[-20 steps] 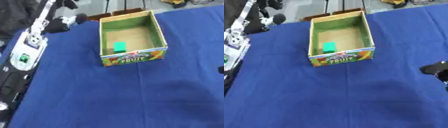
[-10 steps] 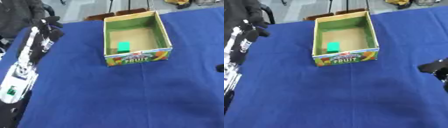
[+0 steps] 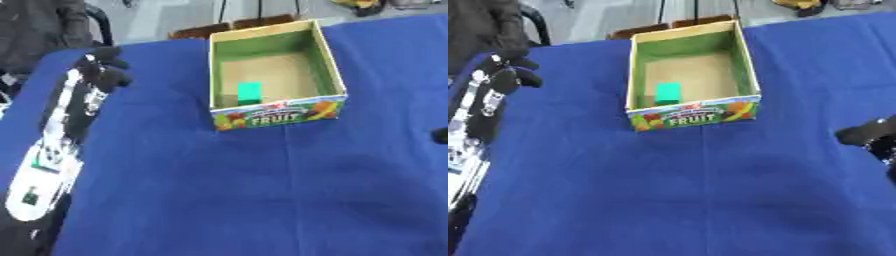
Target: Pick up objects on the table and place them in the box.
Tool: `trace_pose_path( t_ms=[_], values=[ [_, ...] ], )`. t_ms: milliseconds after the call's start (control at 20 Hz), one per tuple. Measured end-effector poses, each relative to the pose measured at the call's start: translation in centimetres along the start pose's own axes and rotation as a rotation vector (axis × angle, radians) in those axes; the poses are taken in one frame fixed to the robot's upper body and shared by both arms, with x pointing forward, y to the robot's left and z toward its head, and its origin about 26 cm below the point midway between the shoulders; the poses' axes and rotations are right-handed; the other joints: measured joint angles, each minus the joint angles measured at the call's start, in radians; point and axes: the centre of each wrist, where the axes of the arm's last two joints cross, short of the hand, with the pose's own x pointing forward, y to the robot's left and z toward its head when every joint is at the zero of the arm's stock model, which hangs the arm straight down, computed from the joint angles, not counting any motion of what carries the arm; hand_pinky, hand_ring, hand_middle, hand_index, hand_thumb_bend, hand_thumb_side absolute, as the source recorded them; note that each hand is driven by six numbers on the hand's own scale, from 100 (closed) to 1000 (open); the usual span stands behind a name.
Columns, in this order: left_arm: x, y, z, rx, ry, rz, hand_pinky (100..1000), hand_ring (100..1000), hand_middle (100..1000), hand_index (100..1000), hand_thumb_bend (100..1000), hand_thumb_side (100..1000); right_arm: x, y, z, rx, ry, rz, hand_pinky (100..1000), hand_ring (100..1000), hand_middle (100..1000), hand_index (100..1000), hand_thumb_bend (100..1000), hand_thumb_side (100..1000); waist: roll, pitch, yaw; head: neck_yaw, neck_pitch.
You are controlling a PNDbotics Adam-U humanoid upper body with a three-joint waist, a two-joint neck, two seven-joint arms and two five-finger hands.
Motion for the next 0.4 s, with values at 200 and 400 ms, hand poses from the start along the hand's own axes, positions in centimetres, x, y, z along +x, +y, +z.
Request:
trace_pose_path(
  t_ms=[200,400],
  values=[
    [0.01,-0.33,0.08,0.003,0.000,0.022,645,577,606,802,774,769,0.00,0.01,0.00,0.000,0.000,-0.001,751,695,513,546,100,873,-0.003,0.001,-0.001,-0.023,0.000],
    [-0.09,-0.51,0.19,0.003,0.006,0.038,645,576,606,802,754,791,-0.04,0.10,-0.02,-0.002,-0.002,-0.005,752,695,513,546,100,883,-0.003,0.001,-0.002,-0.039,0.002]
  ],
)
